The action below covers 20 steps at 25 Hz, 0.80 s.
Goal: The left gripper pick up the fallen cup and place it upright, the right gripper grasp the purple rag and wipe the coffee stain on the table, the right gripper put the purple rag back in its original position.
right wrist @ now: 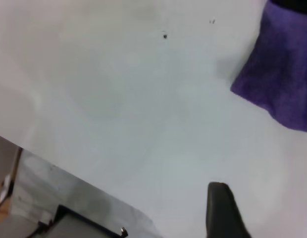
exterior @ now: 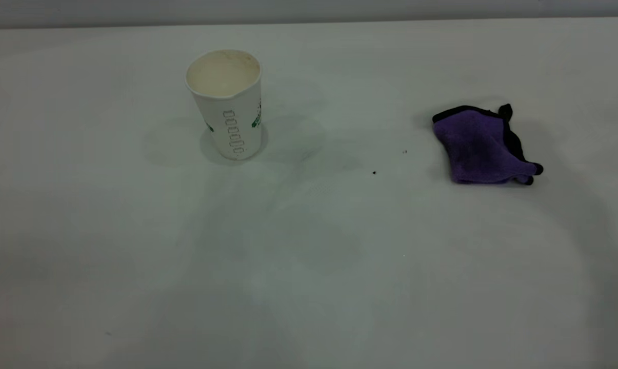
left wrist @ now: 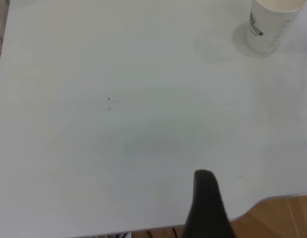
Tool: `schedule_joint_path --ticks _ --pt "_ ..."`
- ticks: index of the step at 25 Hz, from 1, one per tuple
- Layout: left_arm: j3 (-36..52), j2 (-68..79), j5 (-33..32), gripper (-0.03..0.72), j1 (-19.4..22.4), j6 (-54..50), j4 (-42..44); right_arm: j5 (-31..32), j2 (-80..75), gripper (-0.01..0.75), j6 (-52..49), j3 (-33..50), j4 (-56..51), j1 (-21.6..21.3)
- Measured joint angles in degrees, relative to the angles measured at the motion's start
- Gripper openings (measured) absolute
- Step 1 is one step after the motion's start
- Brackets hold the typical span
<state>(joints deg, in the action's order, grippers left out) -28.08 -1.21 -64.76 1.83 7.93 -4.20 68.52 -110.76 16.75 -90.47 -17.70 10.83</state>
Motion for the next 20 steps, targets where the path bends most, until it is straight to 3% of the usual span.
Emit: schedule_joint_path --ticks 20 --pt "0.0 0.0 0.0 0.580 0.0 0.1 0.0 2.0 68.0 0.447 -17.5 47.0 17.7 0.0"
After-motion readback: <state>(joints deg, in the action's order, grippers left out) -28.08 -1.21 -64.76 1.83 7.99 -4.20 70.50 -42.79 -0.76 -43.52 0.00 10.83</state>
